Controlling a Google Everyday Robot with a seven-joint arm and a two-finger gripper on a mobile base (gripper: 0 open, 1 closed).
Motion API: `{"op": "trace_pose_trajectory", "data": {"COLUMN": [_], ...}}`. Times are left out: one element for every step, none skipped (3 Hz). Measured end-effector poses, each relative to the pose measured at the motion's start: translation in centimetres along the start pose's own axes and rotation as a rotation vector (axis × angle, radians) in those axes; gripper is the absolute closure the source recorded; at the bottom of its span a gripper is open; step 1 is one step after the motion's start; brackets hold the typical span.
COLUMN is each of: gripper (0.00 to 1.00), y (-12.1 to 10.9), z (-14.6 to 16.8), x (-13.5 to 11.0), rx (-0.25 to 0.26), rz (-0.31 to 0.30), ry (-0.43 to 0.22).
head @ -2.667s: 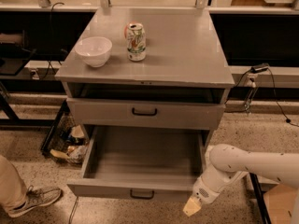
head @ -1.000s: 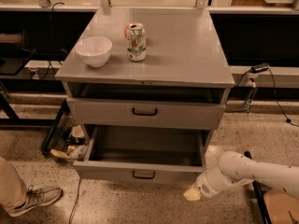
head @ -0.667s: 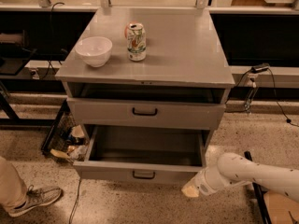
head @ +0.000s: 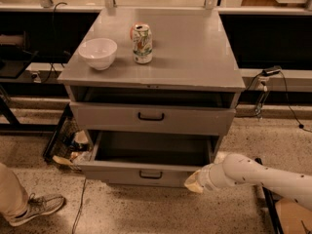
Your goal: Close middle drawer
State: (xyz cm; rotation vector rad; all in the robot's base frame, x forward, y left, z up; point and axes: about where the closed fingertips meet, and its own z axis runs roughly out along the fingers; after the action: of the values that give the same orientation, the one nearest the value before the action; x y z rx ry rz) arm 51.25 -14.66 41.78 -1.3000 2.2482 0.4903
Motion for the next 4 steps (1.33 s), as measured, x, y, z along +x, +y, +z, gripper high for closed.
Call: {"op": "trace_pose_trajectory", "data": {"gripper": [1.00,1.00,1.00,1.00], "y": [-2.4,-2.9,-5.7,-6.4], "z": [1.3,1.5,2.4,2.5], "x": [-2.7,-3.3,-4.9,-5.3], "rx": [0.025,0.030,0.051,0.058], "rz": [-0.078,-0.093,-0.119,-0.124], "ry": [-0.054,-0.065,-0.096,-0.105]}}
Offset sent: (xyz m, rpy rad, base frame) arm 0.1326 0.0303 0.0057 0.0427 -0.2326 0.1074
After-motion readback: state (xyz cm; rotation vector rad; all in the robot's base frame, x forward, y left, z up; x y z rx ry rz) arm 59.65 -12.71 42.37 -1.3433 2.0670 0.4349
